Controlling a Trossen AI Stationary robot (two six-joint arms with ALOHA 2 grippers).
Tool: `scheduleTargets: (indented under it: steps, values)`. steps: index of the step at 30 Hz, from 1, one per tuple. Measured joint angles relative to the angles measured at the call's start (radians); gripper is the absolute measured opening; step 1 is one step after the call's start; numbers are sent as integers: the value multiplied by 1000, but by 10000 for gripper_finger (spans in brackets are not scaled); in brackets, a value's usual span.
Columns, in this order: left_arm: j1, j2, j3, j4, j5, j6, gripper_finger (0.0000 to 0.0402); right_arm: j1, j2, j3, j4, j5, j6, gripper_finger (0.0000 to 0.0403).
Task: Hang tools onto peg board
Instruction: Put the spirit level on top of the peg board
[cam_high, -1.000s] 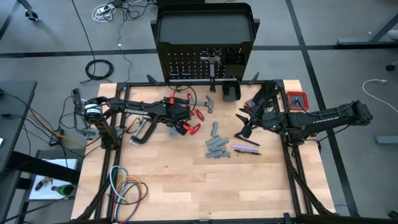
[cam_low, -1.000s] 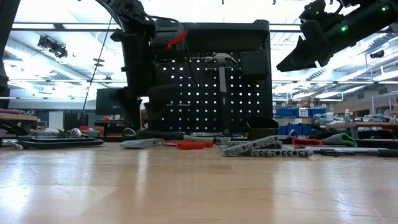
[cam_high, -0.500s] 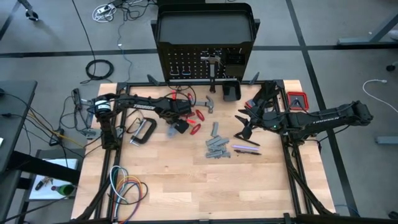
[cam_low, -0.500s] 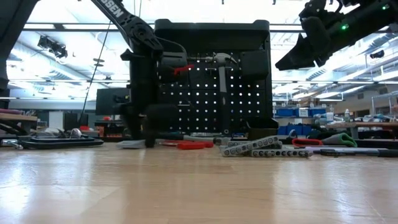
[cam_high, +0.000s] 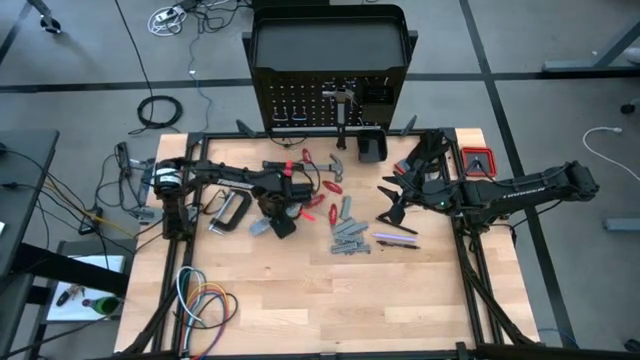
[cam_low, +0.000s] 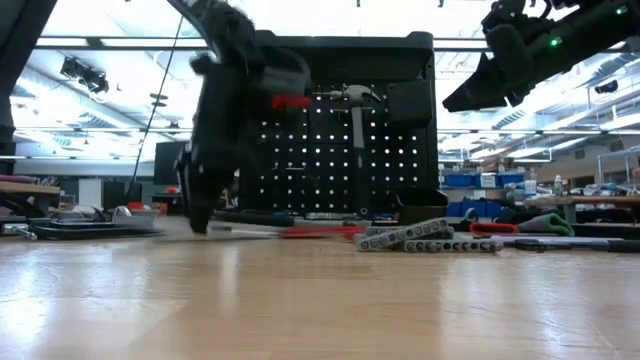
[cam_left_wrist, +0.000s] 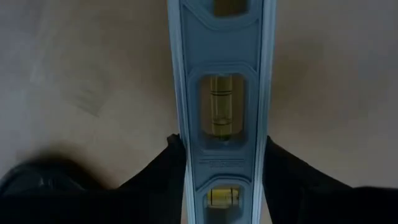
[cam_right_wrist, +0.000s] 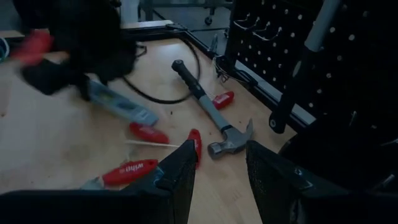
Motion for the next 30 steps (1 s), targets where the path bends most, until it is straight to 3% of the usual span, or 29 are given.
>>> scheduleTargets:
  steps: [5,12,21,30]
  values:
    - [-72,-33,106,-61,-23,-5,153,0,0,0,0,0,0,151]
    - [-105,-78,299,-153,-287,-15,153,0,0,0,5,0,-1,151]
    - [37,-107,595,-148,-429,183,153,0,0,0,22,0,-1,151]
    - [145,-110,863,-57,-418,342,153,-1,18,0,8,6,-1,151]
